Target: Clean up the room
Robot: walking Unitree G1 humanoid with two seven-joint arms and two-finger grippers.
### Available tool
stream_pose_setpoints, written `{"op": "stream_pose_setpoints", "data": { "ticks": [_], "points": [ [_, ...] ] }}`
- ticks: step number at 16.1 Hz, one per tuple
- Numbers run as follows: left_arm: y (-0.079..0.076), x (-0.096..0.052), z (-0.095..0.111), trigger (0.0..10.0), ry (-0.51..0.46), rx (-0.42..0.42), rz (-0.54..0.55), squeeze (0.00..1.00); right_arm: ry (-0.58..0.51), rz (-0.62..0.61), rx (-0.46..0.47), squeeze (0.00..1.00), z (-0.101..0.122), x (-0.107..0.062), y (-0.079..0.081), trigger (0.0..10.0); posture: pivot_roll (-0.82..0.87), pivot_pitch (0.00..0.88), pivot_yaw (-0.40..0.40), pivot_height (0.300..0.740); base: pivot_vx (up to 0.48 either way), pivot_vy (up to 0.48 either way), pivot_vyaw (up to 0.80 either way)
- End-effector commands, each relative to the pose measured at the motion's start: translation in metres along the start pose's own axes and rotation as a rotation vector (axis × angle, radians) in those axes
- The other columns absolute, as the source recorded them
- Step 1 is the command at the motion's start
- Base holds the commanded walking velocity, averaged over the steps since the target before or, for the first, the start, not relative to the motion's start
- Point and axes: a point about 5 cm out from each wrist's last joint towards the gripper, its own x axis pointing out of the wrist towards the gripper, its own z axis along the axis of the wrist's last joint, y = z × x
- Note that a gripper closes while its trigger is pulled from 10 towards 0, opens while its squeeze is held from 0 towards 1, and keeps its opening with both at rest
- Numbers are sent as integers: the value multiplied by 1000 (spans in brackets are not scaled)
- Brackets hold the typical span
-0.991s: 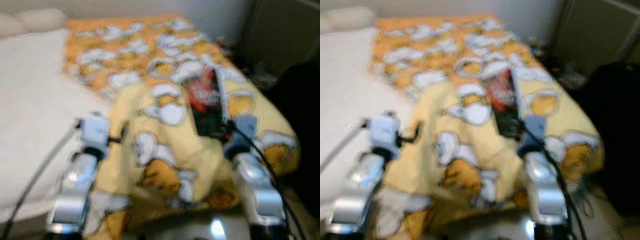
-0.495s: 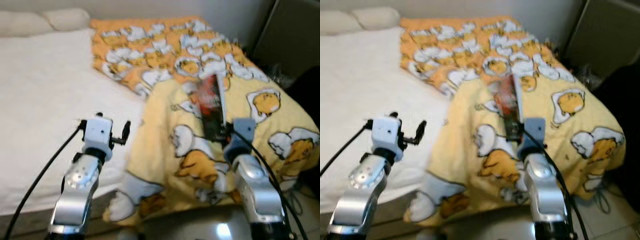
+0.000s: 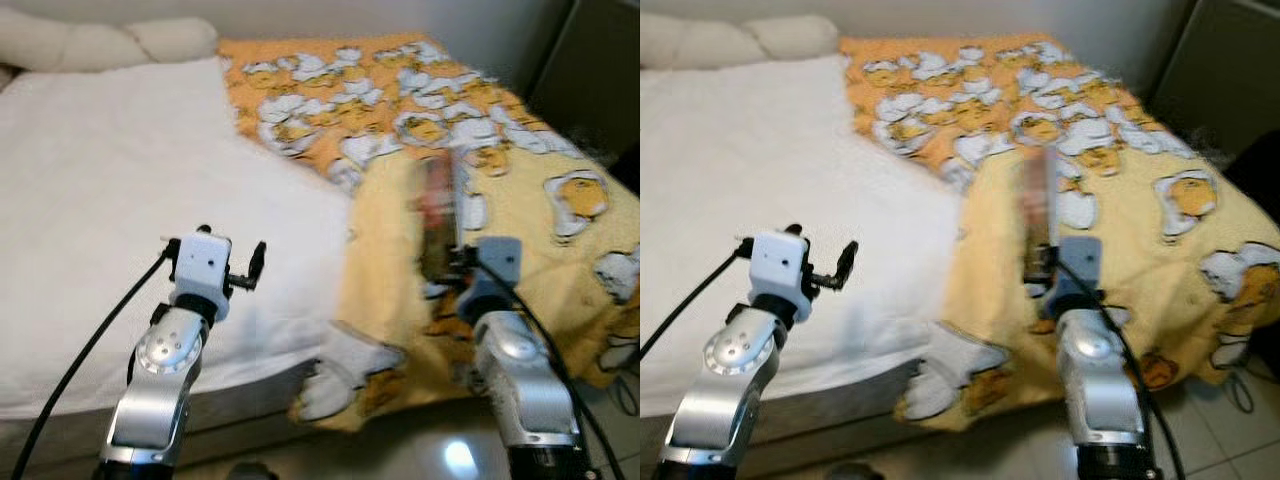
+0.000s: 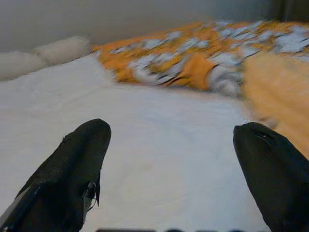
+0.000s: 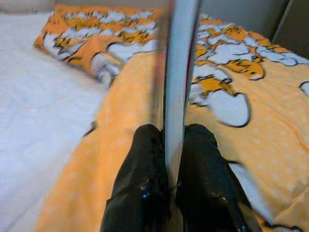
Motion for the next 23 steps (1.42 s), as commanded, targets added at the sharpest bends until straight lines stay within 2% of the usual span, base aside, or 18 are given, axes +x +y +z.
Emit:
{"op": "stream_pose_setpoints", "data": {
  "ticks": [1,13,23],
  "points": [
    [4,1,1,10000,-2,4,12,306,-72,34,3,0,16,2,8,10000,94,0,-23,740,0,412,0],
    [9,-7,0,10000,4,7,45,306,-64,67,2,0,16,5,14,10000,113,0,-41,740,0,408,0],
    [10,-6,1,10000,2,8,54,310,-61,75,3,0,14,4,17,10000,110,0,-30,740,0,406,0]
  ]
}}
